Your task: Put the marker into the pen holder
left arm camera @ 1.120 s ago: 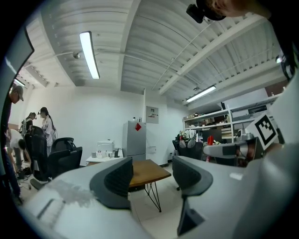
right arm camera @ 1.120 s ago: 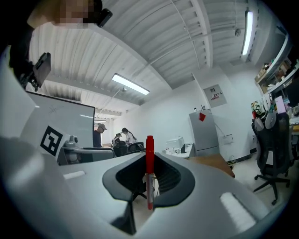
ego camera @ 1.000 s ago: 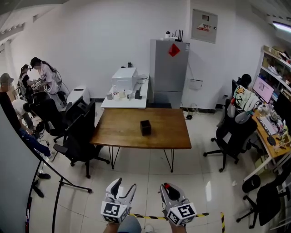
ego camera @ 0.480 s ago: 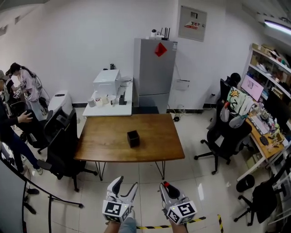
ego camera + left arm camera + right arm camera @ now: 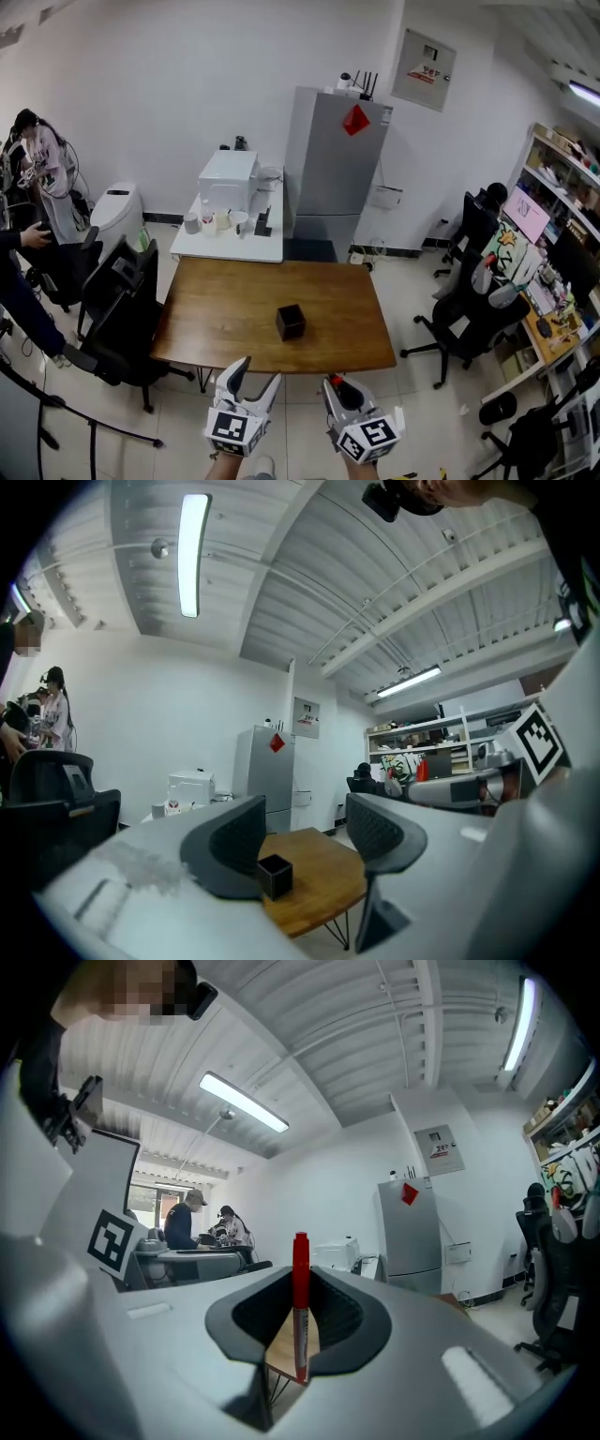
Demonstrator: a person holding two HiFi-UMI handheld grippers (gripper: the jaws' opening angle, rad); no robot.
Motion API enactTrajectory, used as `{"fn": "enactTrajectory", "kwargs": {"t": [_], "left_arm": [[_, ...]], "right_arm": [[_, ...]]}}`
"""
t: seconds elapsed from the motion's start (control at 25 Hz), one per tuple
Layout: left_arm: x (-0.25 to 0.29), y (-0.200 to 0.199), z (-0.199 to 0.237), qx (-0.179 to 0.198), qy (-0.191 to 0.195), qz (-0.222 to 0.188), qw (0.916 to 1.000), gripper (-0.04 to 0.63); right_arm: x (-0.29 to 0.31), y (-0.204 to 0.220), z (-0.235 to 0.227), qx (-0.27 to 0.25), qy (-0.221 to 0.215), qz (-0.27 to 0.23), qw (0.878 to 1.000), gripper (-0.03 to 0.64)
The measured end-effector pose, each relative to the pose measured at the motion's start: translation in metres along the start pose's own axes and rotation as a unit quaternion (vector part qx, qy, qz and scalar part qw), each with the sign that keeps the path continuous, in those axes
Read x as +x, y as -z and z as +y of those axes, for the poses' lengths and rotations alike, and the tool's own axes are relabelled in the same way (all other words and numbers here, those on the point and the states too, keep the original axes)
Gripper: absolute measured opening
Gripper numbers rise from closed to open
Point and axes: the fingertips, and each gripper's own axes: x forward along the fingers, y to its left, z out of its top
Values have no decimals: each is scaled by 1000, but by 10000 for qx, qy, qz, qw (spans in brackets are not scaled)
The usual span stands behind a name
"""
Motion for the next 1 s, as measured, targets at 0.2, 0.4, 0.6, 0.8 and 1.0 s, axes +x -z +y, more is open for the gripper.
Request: {"fn": "enactTrajectory", "kwargs": {"t": [0.2, 0.4, 0.6, 0.8, 1.0], "left_arm": [[20, 7, 46, -24, -182, 90, 9998, 268], [47, 12, 69, -134, -347, 98, 9993, 268], [88, 16, 81, 83, -457, 326, 9984, 268], [130, 6, 93, 194, -695, 289, 9970, 268], [168, 3, 102, 154, -928, 248, 9953, 268]], "right_arm": [[44, 11, -3, 17, -71, 176, 9998, 55], [77, 5, -27, -10, -131, 188, 9997, 55], [117, -3, -63, 73, -291, 103, 9995, 55], [160, -15, -96, 156, -606, 25, 9980, 55], [191, -25, -118, 166, -937, -35, 9955, 55]]}}
